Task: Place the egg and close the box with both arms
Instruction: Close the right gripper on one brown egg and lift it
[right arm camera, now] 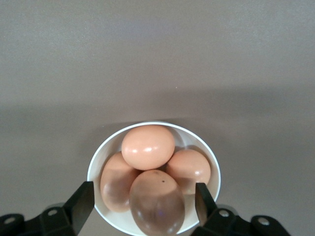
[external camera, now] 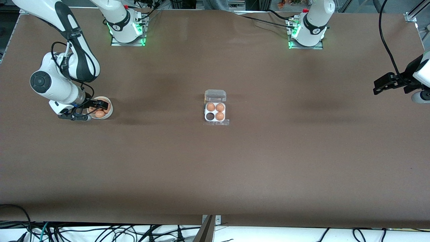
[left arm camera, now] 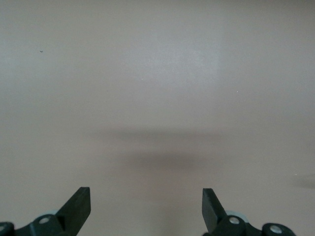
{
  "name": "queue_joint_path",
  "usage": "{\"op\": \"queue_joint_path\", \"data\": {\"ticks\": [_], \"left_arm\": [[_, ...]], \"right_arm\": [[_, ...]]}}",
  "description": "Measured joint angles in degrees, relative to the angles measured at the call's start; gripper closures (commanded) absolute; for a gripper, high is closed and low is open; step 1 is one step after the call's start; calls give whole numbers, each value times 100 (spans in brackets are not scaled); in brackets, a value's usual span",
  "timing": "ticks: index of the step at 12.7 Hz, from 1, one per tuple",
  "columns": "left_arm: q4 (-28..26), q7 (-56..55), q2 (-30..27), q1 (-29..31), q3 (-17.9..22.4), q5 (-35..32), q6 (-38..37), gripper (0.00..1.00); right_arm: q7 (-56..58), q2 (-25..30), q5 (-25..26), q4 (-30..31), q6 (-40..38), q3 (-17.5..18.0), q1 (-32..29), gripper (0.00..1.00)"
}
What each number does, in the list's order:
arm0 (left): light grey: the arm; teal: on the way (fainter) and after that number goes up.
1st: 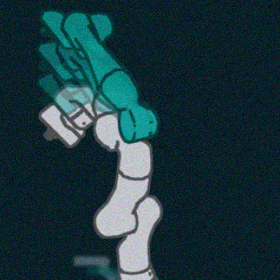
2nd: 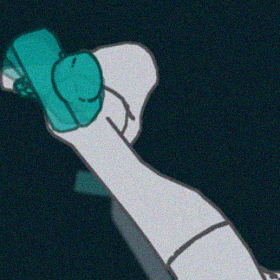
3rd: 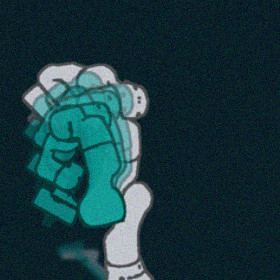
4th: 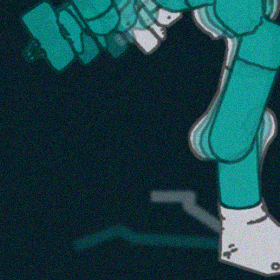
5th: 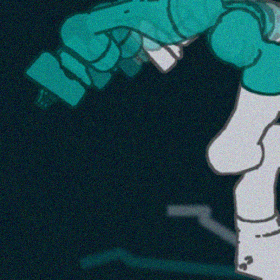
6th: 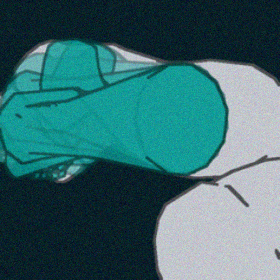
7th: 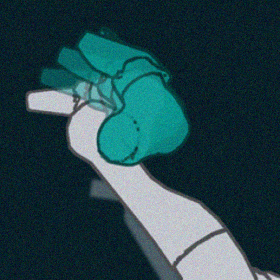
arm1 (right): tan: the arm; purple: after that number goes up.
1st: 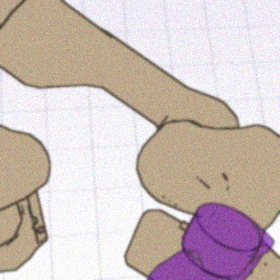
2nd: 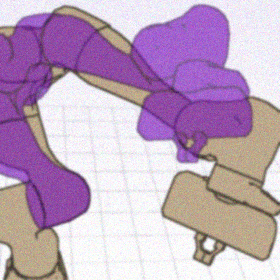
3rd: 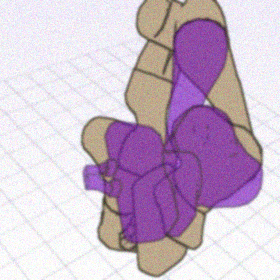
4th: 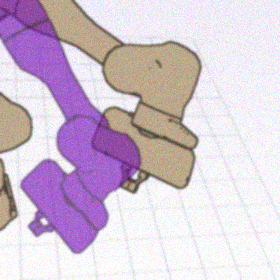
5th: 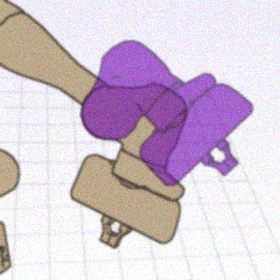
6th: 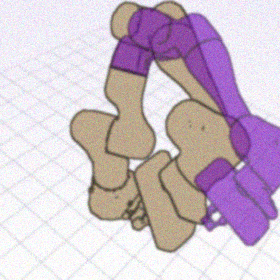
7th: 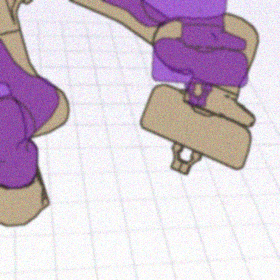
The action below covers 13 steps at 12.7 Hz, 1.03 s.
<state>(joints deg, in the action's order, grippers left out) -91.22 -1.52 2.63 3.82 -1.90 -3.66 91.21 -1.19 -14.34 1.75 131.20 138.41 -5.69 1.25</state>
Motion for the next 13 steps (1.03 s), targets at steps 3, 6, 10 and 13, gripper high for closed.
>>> {"op": "queue_joint_path", "data": {"ticks": [3, 6, 10, 13], "left_arm": [[0, 0, 0, 0, 0, 0, 0, 0], [0, 0, 0, 0, 0, 0, 0, 0], [0, 0, 0, -1, -2, 0, 0, 0], [0, 0, 0, -1, -4, 0, 0, 0]], "right_arm": [[1, -26, 0, 0, 23, -1, 0, 31], [1, -27, 0, 0, 27, -4, 0, 43], [1, -28, 0, 0, 27, -15, 0, 55], [1, -29, 0, -1, 28, -18, 0, 61]]}}
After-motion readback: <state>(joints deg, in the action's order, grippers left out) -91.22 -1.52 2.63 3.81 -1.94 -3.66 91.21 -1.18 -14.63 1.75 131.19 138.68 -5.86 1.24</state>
